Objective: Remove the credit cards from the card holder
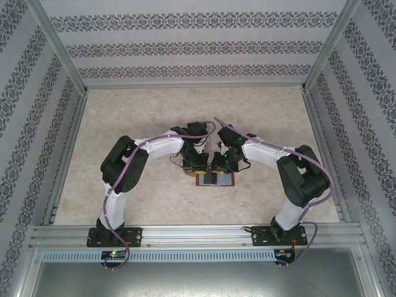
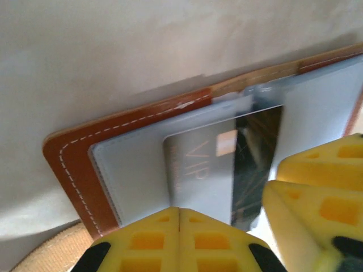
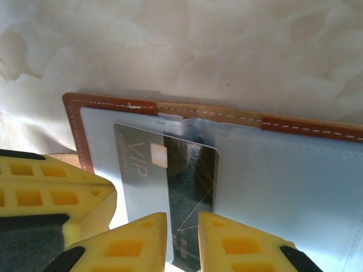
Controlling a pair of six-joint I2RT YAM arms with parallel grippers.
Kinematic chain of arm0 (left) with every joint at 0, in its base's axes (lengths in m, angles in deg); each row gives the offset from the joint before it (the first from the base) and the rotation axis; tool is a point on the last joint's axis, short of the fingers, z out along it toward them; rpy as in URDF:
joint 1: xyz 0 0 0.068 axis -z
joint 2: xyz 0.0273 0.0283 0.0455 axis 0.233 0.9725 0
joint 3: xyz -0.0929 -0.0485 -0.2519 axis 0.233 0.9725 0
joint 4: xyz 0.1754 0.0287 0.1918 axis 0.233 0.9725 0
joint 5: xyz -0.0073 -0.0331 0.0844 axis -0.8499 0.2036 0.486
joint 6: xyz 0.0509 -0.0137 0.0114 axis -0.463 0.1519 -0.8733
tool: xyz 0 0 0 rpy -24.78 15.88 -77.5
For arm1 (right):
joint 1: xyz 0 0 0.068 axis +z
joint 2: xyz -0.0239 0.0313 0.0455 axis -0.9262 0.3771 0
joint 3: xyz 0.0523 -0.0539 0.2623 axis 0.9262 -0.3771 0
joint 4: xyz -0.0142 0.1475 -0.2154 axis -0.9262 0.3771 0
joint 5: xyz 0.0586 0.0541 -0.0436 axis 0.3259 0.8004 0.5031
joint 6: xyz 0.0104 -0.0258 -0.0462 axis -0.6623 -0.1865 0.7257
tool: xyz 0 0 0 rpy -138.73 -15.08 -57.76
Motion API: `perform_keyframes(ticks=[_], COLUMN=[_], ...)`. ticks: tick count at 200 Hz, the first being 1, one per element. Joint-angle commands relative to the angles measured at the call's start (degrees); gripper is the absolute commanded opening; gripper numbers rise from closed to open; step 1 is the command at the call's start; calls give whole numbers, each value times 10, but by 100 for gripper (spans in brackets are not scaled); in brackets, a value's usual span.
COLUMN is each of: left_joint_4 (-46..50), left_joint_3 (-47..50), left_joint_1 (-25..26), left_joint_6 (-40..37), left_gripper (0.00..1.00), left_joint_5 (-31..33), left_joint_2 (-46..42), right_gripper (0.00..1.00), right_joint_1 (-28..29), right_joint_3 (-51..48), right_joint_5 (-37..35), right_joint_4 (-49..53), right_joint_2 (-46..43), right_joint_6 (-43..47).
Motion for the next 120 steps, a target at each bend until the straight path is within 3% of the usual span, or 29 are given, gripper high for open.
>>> perform_keyframes(ticks=[1, 120], left_joint_4=[41, 53], left_joint_3=[-13, -1], left_joint_1=[5, 8], left_joint_6=[-23, -20], left_gripper=[0, 0], left_joint_5=[11, 24], left_joint_2=[13, 26], right_gripper=[23, 23], right_joint_1=[-4, -10], right_joint_3=[-11, -30], right_joint_5=[-6, 43], right_joint_4=[4, -41], right_joint_2=[11, 19], right_joint_6=[11, 6])
